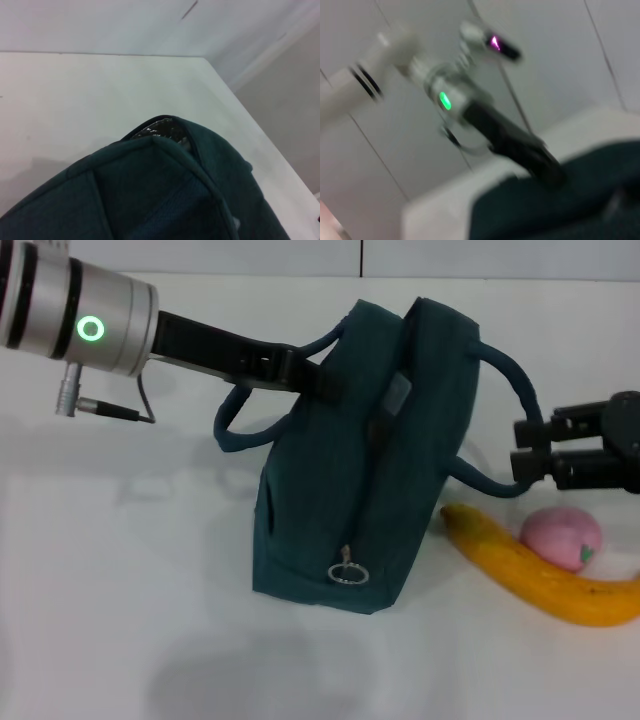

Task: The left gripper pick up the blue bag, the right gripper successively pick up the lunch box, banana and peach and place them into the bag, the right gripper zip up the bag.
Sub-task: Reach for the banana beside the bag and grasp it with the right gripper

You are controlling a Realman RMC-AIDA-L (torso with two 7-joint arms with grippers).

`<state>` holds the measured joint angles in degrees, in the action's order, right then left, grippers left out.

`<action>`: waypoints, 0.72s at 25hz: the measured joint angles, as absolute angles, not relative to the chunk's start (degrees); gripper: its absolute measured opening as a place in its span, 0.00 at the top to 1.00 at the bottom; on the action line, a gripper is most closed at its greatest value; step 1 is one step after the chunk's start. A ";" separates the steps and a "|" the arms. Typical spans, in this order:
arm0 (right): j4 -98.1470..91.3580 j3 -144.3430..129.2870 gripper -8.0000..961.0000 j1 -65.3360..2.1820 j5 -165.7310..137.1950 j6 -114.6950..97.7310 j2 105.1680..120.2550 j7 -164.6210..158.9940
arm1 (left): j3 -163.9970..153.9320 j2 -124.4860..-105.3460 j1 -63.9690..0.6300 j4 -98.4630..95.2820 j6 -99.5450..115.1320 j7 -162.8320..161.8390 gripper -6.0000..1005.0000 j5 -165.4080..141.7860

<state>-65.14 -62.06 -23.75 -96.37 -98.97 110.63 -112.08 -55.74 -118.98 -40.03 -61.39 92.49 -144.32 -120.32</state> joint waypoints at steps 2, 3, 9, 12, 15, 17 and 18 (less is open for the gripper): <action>-75.65 -61.65 0.48 -21.92 -104.07 -98.82 111.90 -117.14 | -55.65 -118.94 -39.75 -61.31 92.35 -144.33 0.94 -120.40; -79.22 -61.63 0.48 -21.38 -106.98 -99.10 112.55 -118.84 | -55.63 -118.93 -39.73 -61.27 92.21 -144.39 0.94 -120.42; -97.44 -65.61 0.48 -21.53 -126.12 -104.42 115.28 -130.97 | -55.63 -118.91 -39.72 -61.23 91.19 -144.94 0.94 -120.53; -98.62 -70.53 0.48 -22.82 -132.03 -105.42 115.30 -134.52 | -55.63 -118.91 -39.80 -61.22 90.82 -144.97 0.94 -120.65; -97.54 -73.55 0.48 -23.41 -135.04 -104.76 115.31 -135.61 | -55.64 -118.99 -40.32 -61.23 90.42 -144.98 0.94 -120.68; -95.73 -74.34 0.47 -24.41 -135.77 -104.38 115.36 -135.84 | -55.63 -119.02 -40.50 -61.26 90.04 -145.00 0.94 -120.66; -94.84 -74.49 0.47 -24.97 -135.86 -104.12 115.39 -135.84 | -55.64 -119.01 -40.51 -61.29 89.85 -145.00 0.94 -120.61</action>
